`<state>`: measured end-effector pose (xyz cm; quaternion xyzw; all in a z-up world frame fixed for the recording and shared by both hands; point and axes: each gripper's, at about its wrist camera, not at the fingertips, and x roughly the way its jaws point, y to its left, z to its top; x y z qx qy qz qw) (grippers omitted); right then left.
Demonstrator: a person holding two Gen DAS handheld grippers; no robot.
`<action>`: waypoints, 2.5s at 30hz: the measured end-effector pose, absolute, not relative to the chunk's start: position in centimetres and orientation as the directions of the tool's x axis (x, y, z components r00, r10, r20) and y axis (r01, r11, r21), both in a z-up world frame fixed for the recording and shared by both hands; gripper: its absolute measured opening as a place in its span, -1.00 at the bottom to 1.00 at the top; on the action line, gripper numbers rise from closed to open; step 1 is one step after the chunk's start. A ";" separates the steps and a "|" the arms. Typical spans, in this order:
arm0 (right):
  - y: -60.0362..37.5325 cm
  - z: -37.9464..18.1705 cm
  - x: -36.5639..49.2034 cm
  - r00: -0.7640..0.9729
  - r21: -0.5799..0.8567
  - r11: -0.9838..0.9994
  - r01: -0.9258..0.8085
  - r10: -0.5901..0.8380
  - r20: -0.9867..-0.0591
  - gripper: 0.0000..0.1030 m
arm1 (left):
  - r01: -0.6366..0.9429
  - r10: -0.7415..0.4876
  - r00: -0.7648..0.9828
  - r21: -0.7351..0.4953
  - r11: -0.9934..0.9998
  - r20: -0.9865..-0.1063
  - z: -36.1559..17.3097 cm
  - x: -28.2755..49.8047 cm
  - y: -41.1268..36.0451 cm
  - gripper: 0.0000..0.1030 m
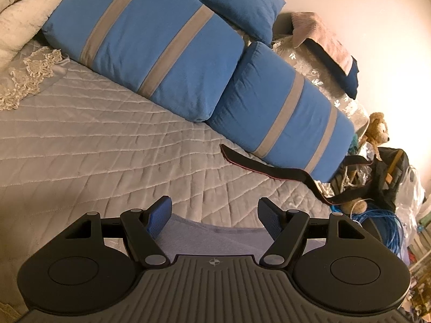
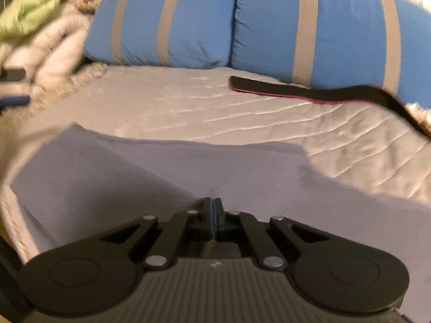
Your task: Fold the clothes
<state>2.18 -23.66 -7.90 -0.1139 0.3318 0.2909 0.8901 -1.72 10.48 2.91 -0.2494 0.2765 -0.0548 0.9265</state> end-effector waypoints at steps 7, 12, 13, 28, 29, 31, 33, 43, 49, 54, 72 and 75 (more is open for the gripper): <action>-25.3 -7.3 -0.3 0.653 -0.120 0.785 -0.607 0.408 -0.638 -0.07 | -0.035 -0.243 0.843 -0.500 0.866 -0.480 2.9 -1.8 10.6 0.34; -25.2 -6.7 -5.2 0.689 -0.295 0.672 -0.679 0.445 -0.572 0.30 | -0.037 -0.245 0.842 -0.504 0.863 -0.480 2.9 -1.7 10.6 0.34; -25.0 -6.9 -6.1 0.693 -0.337 0.640 -0.690 0.450 -0.563 0.32 | -0.037 -0.245 0.842 -0.505 0.863 -0.480 3.0 -1.7 10.6 0.34; -19.7 -13.0 -12.8 0.826 -0.860 0.134 -0.493 0.383 -0.413 0.27 | -0.051 -0.234 0.839 -0.500 0.865 -0.491 2.8 -1.7 10.8 0.34; -19.5 -13.4 -12.9 0.836 -0.878 0.105 -0.468 0.376 -0.400 0.26 | -0.050 -0.235 0.839 -0.499 0.865 -0.491 2.8 -1.7 10.8 0.34; -18.9 -14.3 -13.2 0.854 -0.908 0.044 -0.416 0.362 -0.373 0.24 | -0.049 -0.236 0.838 -0.499 0.865 -0.492 2.8 -1.7 10.8 0.34; -18.4 -14.7 -13.2 0.862 -0.919 0.016 -0.395 0.351 -0.365 0.18 | -0.048 -0.237 0.838 -0.500 0.865 -0.492 2.8 -1.7 10.8 0.34; -18.0 -13.2 -11.9 0.822 -0.867 0.030 -0.497 0.335 -0.460 -0.93 | -0.048 -0.239 0.836 -0.499 0.865 -0.494 2.8 -1.7 10.9 0.34; -19.0 -11.0 -11.0 0.843 -0.893 0.031 -0.449 0.346 -0.412 -0.93 | -0.046 -0.240 0.837 -0.500 0.865 -0.492 2.9 -1.7 10.8 0.34; -20.2 -9.1 -9.9 0.863 -0.917 0.017 -0.399 0.345 -0.369 -0.93 | -0.044 -0.242 0.836 -0.500 0.865 -0.493 2.8 -1.7 10.8 0.34; -25.6 -12.7 -9.4 0.830 -0.859 -0.060 -0.509 0.229 -0.508 -0.48 | -0.042 -0.244 0.823 -0.484 0.874 -0.513 2.5 -1.5 10.5 0.34; -25.3 -12.7 -9.8 0.823 -0.843 0.017 -0.537 0.230 -0.520 0.10 | -0.042 -0.243 0.816 -0.474 0.880 -0.524 2.4 -1.3 10.4 0.34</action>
